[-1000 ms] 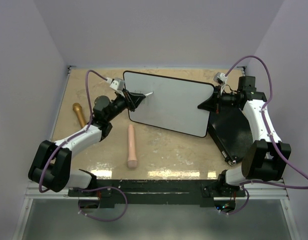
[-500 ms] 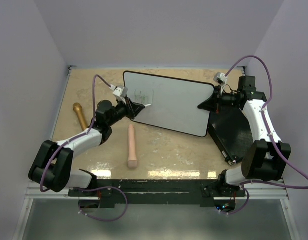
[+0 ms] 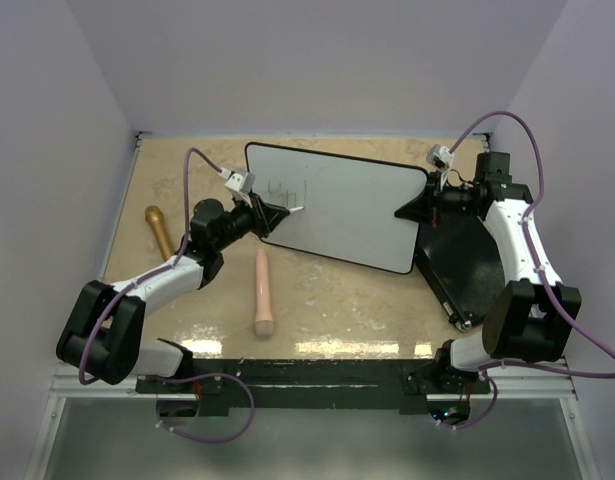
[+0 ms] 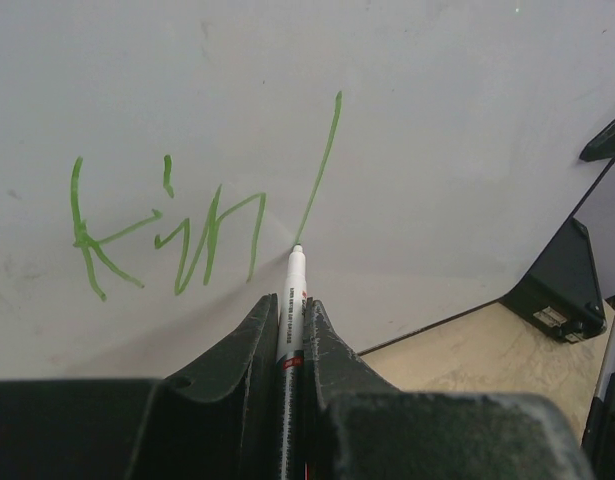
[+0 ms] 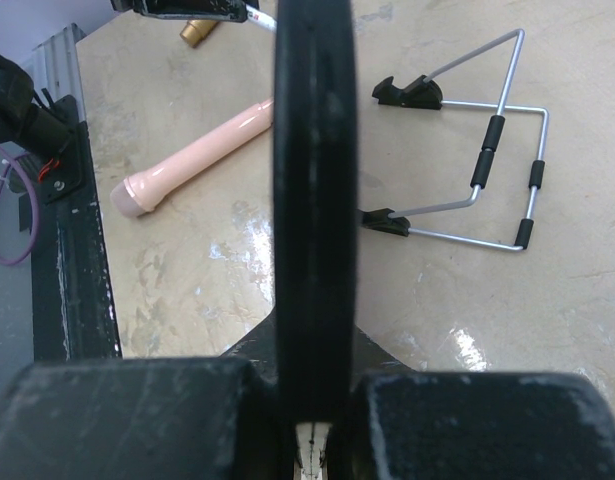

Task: Write a sentence on the whiteboard
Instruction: Write on the whiteboard at the center of the board.

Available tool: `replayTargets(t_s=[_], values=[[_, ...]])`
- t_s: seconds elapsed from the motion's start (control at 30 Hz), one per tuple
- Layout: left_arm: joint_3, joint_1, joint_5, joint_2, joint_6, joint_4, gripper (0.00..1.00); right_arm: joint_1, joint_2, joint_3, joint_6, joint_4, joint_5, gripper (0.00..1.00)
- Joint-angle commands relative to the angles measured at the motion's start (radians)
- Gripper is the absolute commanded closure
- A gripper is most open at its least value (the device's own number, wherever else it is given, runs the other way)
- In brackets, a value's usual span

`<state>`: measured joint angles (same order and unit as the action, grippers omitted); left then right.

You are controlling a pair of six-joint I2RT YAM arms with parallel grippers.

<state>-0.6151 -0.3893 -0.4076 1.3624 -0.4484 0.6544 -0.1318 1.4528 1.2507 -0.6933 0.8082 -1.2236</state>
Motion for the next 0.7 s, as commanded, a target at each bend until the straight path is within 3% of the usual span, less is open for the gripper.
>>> replayTargets(t_s=[0.0,0.67], values=[[-0.074,0.003,-0.008,-0.017,0.014,0.033,1.0,0.009,-0.006,0.003,-0.032,0.016,0.01,1.0],[-0.068,0.072,0.004,-0.019,0.03,0.008,1.0,0.009,-0.005,0.003,-0.034,0.019,0.01,1.0]])
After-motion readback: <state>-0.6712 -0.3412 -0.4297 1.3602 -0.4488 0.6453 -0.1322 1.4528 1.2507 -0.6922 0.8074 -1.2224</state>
